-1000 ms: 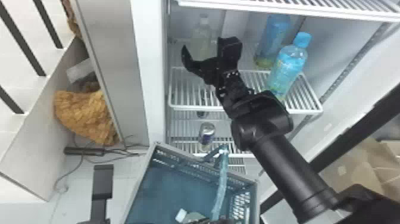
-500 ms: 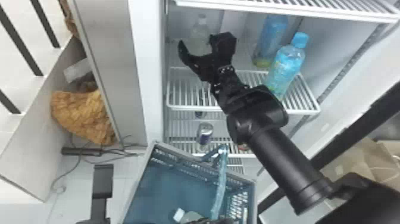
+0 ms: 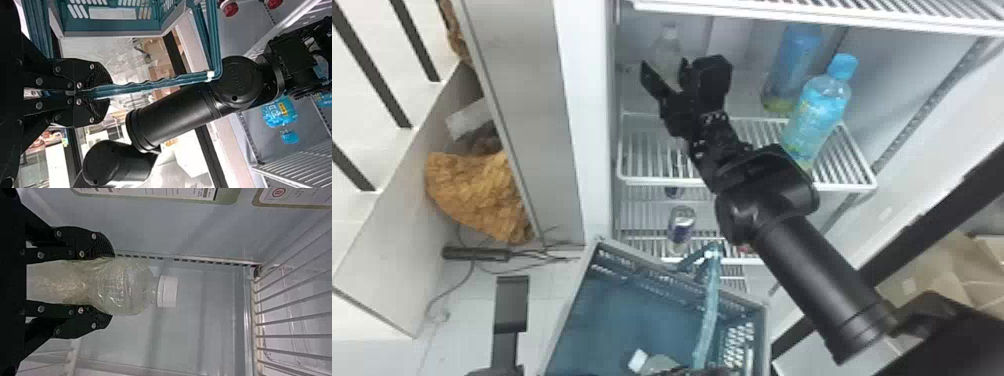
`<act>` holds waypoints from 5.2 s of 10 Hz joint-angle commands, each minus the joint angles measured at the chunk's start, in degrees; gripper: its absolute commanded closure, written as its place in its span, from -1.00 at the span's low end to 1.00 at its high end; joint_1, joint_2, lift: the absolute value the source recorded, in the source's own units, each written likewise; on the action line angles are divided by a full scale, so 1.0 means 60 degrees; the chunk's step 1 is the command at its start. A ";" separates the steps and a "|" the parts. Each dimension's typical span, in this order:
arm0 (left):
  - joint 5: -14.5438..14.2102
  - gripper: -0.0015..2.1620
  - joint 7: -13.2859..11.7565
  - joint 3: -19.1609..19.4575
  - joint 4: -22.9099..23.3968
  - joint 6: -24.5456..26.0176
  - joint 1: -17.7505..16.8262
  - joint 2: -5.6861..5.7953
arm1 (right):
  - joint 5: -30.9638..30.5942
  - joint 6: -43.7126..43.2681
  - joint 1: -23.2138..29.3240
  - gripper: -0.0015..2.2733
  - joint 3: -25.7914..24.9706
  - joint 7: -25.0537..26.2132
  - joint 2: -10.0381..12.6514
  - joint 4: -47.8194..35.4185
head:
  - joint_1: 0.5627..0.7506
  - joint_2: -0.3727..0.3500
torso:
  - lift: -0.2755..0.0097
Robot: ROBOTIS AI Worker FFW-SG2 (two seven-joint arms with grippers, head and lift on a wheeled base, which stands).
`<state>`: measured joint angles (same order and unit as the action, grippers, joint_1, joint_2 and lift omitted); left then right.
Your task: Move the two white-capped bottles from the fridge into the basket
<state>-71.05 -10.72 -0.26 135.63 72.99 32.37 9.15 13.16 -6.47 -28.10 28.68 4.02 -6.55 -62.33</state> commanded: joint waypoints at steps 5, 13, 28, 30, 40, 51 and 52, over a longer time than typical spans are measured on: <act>-0.0022 0.11 -0.0045 0.0120 0.0000 -0.0001 0.0136 -0.0032 | 0.0206 -0.0094 0.0839 -0.22 -0.0362 0.0062 -0.0050 -0.1154 | 0.41 -0.29 | 0.93; 0.0016 0.11 -0.0089 0.0330 0.0094 -0.0001 0.0370 -0.0105 | -0.0422 0.1078 0.4050 -0.22 -0.2381 -0.0641 -0.0475 -0.6005 | 0.41 -0.52 | 0.93; 0.0074 0.11 -0.0191 0.0596 0.0141 0.0023 0.0511 -0.0222 | 0.0530 0.5859 0.9651 -0.22 -0.4590 -0.1183 -0.1237 -1.4536 | 0.41 -0.75 | 0.93; 0.0093 0.11 -0.0206 0.0577 0.0141 0.0023 0.0487 -0.0207 | 0.0492 0.6867 1.0237 -0.22 -0.4951 -0.1241 -0.1222 -1.5404 | 0.41 -0.85 | 0.93; 0.0169 0.11 -0.0191 0.0596 0.0141 0.0093 0.0394 -0.0178 | 0.0625 1.1765 1.2604 -0.22 -0.5466 -0.1651 -0.0812 -1.7560 | 0.41 -0.94 | 0.93; 0.0188 0.11 -0.0206 0.0596 0.0141 0.0116 0.0347 -0.0193 | 0.0301 1.3828 1.1104 -0.51 -0.5237 -0.3072 -0.0827 -1.5802 | 0.41 -0.94 | 0.93; 0.0188 0.11 -0.0206 0.0596 0.0141 0.0116 0.0347 -0.0193 | 0.0263 1.3734 1.1081 -0.59 -0.5218 -0.3102 -0.0841 -1.5802 | 0.41 -0.94 | 0.93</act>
<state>-69.91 -11.95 3.32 136.47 73.68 34.45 8.00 14.85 76.26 38.52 -2.67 -14.57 -11.52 -157.16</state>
